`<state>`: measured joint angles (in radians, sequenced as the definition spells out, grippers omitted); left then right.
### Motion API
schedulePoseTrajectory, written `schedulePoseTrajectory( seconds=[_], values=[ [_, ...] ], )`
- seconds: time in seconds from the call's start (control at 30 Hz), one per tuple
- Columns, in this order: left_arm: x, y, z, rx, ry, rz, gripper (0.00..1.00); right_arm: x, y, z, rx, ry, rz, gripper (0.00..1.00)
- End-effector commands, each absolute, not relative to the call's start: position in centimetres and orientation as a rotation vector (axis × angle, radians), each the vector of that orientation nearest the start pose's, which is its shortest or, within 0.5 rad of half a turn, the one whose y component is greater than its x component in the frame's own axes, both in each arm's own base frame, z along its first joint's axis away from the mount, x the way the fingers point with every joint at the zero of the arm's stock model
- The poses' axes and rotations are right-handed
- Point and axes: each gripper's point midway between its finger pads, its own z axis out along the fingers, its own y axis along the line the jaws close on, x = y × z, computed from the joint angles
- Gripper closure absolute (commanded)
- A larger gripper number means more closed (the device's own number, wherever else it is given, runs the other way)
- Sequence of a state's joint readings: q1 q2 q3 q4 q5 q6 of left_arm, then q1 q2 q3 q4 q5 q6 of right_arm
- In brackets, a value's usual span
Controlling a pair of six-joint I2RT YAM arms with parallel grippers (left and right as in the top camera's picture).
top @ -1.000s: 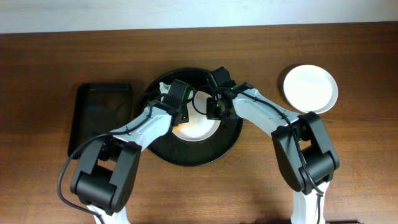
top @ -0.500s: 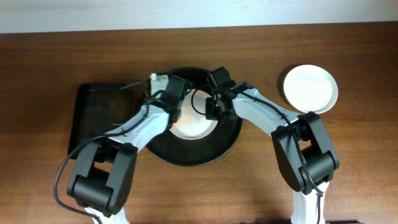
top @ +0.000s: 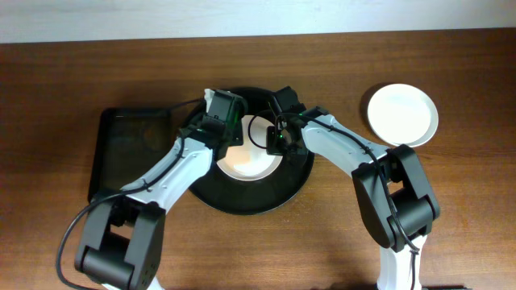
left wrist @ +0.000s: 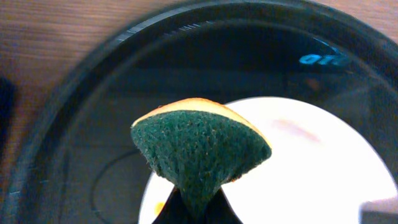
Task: Clean dirty plates on tray and stack at the side
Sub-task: 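Wipe the plate rim and center with the sponge while right gripper holds it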
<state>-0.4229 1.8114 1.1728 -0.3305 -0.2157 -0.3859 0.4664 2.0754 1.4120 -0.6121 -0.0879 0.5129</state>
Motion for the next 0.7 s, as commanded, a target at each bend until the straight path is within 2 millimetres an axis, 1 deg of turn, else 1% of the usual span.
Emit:
schedulePoseTrajectory(
  seconds=[0.0, 0.03, 0.07, 0.13, 0.2, 0.27, 0.37, 0.4, 0.5, 0.6, 0.67],
  values=[
    [42.2, -18.0, 4.4, 0.027, 2.567, -0.145, 1.00, 38.2, 18.8, -2.8, 0.091, 2.980, 0.148, 0.96],
    [42.1, -18.2, 2.8, 0.035, 2.590, -0.128, 1.00, 38.2, 18.8, -2.8, 0.091, 2.981, 0.148, 0.96],
    [42.0, -18.1, 2.1, 0.036, 2.605, -0.116, 1.00, 38.2, 18.8, -2.8, 0.091, 2.981, 0.148, 0.96],
    [41.5, -17.9, -0.1, 0.042, 2.652, -0.088, 1.00, 38.2, 18.8, -2.8, 0.091, 2.980, 0.148, 0.96],
    [41.6, -17.2, -0.6, 0.034, 2.652, -0.036, 1.00, 38.3, 18.8, -2.8, 0.091, 2.980, 0.148, 0.96],
    [42.1, -15.6, -0.3, 0.049, 2.613, 0.103, 1.00, 38.3, 18.8, -2.8, 0.091, 2.980, 0.148, 0.96],
    [42.1, -14.4, -0.2, 0.098, 2.604, 0.210, 1.00, 38.3, 18.8, -2.8, 0.091, 2.980, 0.148, 0.96],
    [42.2, -13.5, 0.1, 0.108, 2.587, 0.283, 1.00, 38.3, 18.8, -2.8, 0.091, 2.980, 0.148, 0.96],
    [42.8, -11.9, 0.8, 0.074, 2.532, 0.406, 1.00, 38.2, 18.8, -2.8, 0.091, 2.980, 0.148, 0.96],
    [43.8, -10.4, 2.3, 0.015, 2.433, 0.532, 1.00, 38.2, 18.8, -2.8, 0.091, 2.983, 0.147, 0.96],
    [44.8, -9.1, 4.3, -0.048, 2.332, 0.625, 1.00, 38.2, 18.8, -2.8, 0.091, 2.983, 0.147, 0.96]
  ],
)
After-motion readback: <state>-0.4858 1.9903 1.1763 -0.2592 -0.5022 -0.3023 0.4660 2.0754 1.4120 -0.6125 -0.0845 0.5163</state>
